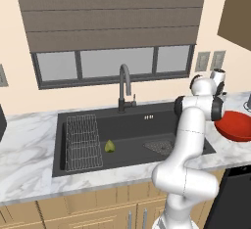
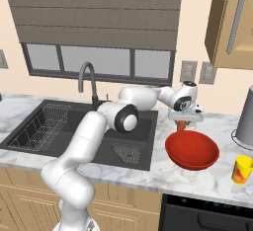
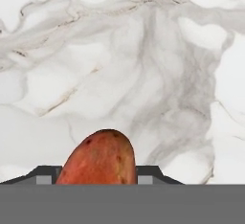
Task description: Remove the sweet potato and lemon wedge from the sink. Then move the bowl and cup from the counter to the sink for washing.
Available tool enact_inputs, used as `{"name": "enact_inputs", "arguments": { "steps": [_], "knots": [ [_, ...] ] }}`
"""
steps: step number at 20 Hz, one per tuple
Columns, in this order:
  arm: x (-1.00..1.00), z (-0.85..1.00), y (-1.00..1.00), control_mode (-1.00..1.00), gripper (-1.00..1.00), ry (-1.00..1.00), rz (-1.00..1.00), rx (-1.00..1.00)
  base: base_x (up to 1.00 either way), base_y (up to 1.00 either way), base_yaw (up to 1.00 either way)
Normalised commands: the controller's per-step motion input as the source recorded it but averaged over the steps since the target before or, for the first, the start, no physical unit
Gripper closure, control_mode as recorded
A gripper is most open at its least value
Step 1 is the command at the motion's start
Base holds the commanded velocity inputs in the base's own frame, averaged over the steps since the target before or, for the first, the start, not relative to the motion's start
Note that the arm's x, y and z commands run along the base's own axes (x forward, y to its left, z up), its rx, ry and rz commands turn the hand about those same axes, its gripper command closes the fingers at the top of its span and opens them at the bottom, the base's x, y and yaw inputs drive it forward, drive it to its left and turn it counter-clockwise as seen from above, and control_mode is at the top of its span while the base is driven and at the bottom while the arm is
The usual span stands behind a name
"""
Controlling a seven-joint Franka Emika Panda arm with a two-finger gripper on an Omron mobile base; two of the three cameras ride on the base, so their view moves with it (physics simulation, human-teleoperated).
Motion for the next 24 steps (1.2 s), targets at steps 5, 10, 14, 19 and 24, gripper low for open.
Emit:
{"name": "enact_inputs", "arguments": {
  "steps": [5,10,14,19,24],
  "knots": [
    [-0.08,-0.24,0.00,-1.00,-1.00,0.01,0.00,0.00,0.00,0.00,0.00],
    [-0.06,-0.05,0.00,-1.00,-1.00,0.00,0.00,-0.01,0.00,0.00,0.00],
    [-0.07,0.04,-0.05,-1.00,-1.00,0.00,0.00,0.00,0.00,0.00,0.00],
    [-0.11,0.25,0.00,-1.00,-1.00,0.00,0.00,0.00,0.00,0.00,0.00],
    [-0.21,0.33,0.08,-1.00,-1.00,0.00,0.00,0.00,0.00,0.00,0.00]
  ]
}}
